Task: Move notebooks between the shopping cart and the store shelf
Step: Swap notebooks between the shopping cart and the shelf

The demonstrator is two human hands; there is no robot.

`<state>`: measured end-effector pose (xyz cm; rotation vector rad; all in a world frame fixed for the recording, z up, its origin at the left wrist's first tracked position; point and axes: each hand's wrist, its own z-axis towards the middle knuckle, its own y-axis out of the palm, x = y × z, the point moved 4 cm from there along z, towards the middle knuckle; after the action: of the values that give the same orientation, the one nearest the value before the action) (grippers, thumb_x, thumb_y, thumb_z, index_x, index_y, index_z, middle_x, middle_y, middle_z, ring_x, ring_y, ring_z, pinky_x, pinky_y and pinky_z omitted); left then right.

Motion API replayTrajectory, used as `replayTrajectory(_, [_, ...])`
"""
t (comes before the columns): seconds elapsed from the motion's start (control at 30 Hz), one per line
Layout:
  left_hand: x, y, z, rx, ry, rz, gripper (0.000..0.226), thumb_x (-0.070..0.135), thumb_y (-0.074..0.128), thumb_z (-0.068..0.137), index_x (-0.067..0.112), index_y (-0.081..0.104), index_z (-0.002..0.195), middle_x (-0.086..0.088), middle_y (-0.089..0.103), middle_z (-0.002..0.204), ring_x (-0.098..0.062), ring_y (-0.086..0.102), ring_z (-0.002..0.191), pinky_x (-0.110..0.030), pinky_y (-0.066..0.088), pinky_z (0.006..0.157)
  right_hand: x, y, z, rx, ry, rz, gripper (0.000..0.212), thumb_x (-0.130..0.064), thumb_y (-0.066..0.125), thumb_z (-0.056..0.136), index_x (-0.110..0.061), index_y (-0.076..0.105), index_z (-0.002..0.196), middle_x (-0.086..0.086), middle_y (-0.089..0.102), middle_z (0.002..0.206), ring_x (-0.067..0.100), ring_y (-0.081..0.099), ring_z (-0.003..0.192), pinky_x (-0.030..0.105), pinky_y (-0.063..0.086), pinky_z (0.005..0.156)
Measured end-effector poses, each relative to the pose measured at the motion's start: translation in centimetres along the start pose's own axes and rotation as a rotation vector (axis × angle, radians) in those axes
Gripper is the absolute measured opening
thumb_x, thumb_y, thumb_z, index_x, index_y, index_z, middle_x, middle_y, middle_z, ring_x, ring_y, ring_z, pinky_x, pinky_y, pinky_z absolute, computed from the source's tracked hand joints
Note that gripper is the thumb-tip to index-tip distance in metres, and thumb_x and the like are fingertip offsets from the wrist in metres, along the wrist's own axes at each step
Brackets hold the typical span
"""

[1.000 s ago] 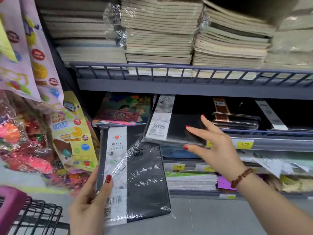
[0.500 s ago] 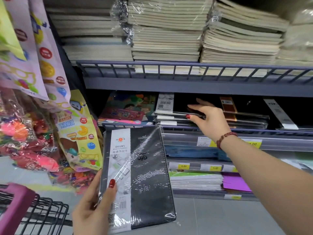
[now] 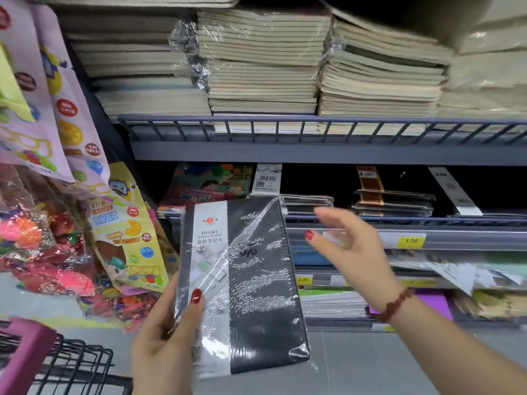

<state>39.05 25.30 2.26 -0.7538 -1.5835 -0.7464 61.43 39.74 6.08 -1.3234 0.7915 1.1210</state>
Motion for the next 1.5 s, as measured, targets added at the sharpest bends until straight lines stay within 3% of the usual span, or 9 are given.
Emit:
replayTrajectory(0.1, [1.4,1.7,0.3,0.019,-0.036,-0.099,0.038,0.014,0.069,0.079,0.036,0.066,0.110,0.017,0.070,0.069,0.005,0.056,0.056,-0.008,0.046,0.062,0.2,0.7,-3.7,-0.108,0.189,0.324,0.052,-0.032,0.081,0.062,-0.025,0.062,0.109,0.002,0.069,0.103,0.014,0.067,0.095,0.021,0.054,0.079])
replayTrajectory(0.33, [3.4,6.3,3.1,-0.171,-0.040,-0.041,0.042,0.015,0.064,0.087,0.027,0.059,0.127,0.010,0.072,0.108,-0.011,0.065,0.106,-0.041,0.047,0.098,0.7,0.9,-4.8,-0.019,0.317,0.490,0.036,0.000,0.065,0.081,-0.014,0.061,0.113,0.010,0.074,0.093,0.024,0.071,0.087,0.032,0.054,0.078])
replayTrajectory(0.57, [3.2,6.2,2.6,-0.411,-0.035,-0.045,0.079,0.032,0.090,0.042,0.034,0.062,0.116,0.010,0.068,0.116,-0.010,0.064,0.108,-0.027,0.056,0.082,1.5,-0.5,-3.7,0.100,0.369,0.606,0.049,-0.018,0.078,0.065,-0.014,0.061,0.111,0.014,0.072,0.104,0.029,0.068,0.098,0.040,0.052,0.088])
replayTrajectory(0.8, [4.1,7.4,5.0,-0.370,0.096,0.204,0.083,0.017,0.080,0.056,0.032,0.048,0.132,0.014,0.063,0.122,-0.005,0.058,0.117,-0.031,0.051,0.096,-0.5,-0.9,-1.9,-0.142,0.093,0.356,0.067,0.004,0.073,0.064,-0.040,0.049,0.109,-0.032,0.067,0.099,-0.010,0.061,0.100,0.017,0.052,0.084])
replayTrajectory(1.0, [4.9,9.9,10.2,-0.276,0.205,0.450,0.075,0.033,0.082,0.066,0.017,0.052,0.134,0.014,0.057,0.127,-0.004,0.052,0.120,-0.027,0.039,0.104,-0.3,-1.8,3.4,0.026,0.006,-0.065,0.053,-0.029,0.078,0.071,-0.023,0.061,0.121,-0.007,0.056,0.130,0.007,0.051,0.122,0.029,0.041,0.106])
replayTrajectory(1.17, [4.9,11.6,13.9,-0.246,0.242,0.590,0.050,0.055,0.076,0.064,0.010,0.058,0.072,-0.006,0.061,0.068,-0.025,0.056,0.067,-0.035,0.045,0.060,-0.1,-1.5,7.1,0.097,-0.044,-0.222,0.051,-0.035,0.072,0.077,-0.016,0.060,0.123,-0.003,0.061,0.126,0.008,0.051,0.122,0.017,0.035,0.101])
replayTrajectory(1.3, [4.3,12.7,16.3,-0.322,0.224,0.613,0.073,0.069,0.074,0.055,0.017,0.066,0.106,-0.005,0.071,0.100,-0.020,0.067,0.090,-0.038,0.054,0.084,1.1,-1.3,9.1,0.097,-0.033,-0.203,0.051,-0.032,0.070,0.081,-0.014,0.057,0.127,-0.001,0.060,0.128,0.011,0.051,0.122,0.021,0.037,0.103])
replayTrajectory(1.4, [4.0,13.3,16.7,-0.350,0.255,0.532,0.069,0.035,0.078,0.073,0.025,0.052,0.135,0.007,0.065,0.115,-0.002,0.062,0.091,-0.006,0.049,0.071,2.0,-1.1,9.7,0.118,-0.022,-0.132,0.053,-0.029,0.070,0.082,-0.015,0.055,0.130,-0.001,0.058,0.131,0.011,0.049,0.124,0.024,0.038,0.105])
replayTrajectory(1.5, [3.7,13.1,16.1,-0.327,0.309,0.647,0.062,0.037,0.075,0.075,0.018,0.053,0.131,0.005,0.066,0.103,-0.006,0.060,0.085,-0.012,0.047,0.063,2.9,-0.8,9.2,0.060,-0.026,-0.108,0.066,-0.028,0.071,0.080,-0.019,0.043,0.139,-0.002,0.048,0.141,0.010,0.041,0.132,0.027,0.033,0.111])
